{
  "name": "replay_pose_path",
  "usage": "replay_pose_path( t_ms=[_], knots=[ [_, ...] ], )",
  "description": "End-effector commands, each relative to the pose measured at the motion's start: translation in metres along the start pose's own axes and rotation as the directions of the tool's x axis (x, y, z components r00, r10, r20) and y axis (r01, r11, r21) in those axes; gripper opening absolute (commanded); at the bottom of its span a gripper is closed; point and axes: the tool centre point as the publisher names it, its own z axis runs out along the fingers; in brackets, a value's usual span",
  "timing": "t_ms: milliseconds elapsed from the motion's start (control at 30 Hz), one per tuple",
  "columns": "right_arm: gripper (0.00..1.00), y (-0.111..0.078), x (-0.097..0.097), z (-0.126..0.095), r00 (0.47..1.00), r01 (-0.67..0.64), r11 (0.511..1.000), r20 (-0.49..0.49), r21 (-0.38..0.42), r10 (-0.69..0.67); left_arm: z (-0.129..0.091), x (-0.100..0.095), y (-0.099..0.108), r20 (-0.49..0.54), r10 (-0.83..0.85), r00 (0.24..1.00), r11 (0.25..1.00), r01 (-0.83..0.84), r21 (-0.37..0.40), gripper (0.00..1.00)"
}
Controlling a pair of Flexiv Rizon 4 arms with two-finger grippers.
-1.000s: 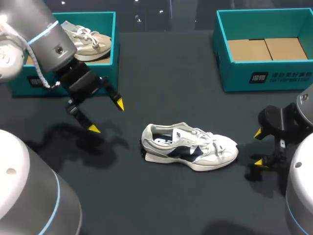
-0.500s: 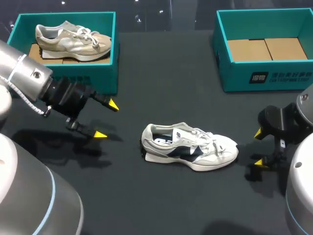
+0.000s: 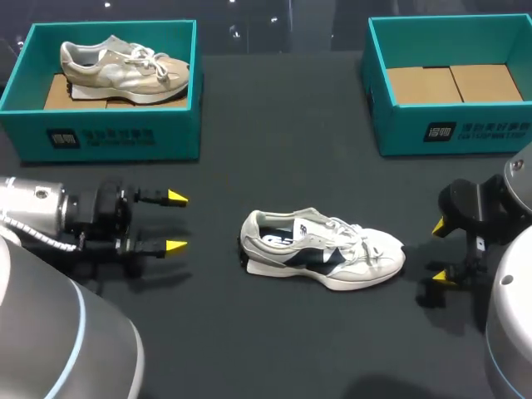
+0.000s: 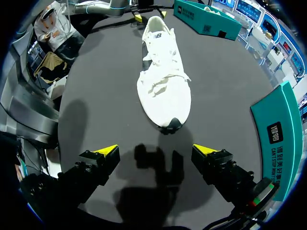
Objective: Take the shoe out of the shoebox, open the shoe tongue, remove and reinsert the insole, then place the shoe into the shoebox
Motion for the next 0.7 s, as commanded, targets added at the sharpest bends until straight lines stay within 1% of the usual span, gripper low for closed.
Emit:
replay_pose_path(
  t_ms=[33,233,500,700],
  knots=[
    [1.0,-0.0005,0.0022,-0.0012,1.0,0.0,1.0,0.003,0.0,0.0,-0.0017,0.0053,0.0114,0.185,-0.004,0.983,0.997,-0.012,0.083,1.0],
    [1.0,-0.0005,0.0022,-0.0012,1.0,0.0,1.0,0.003,0.0,0.0,-0.0053,0.0054,0.0128,0.176,0.035,0.984,0.996,-0.048,0.069,1.0],
    [1.0,-0.0005,0.0022,-0.0012,1.0,0.0,1.0,0.003,0.0,0.0,-0.007,0.0042,0.0146,0.126,0.08,0.989,0.995,-0.086,0.043,1.0],
    [1.0,-0.0005,0.0022,-0.0012,1.0,0.0,1.0,0.003,0.0,0.0,-0.0062,0.0005,0.0188,0.085,0.082,0.993,0.996,-0.086,0.039,1.0]
  ],
)
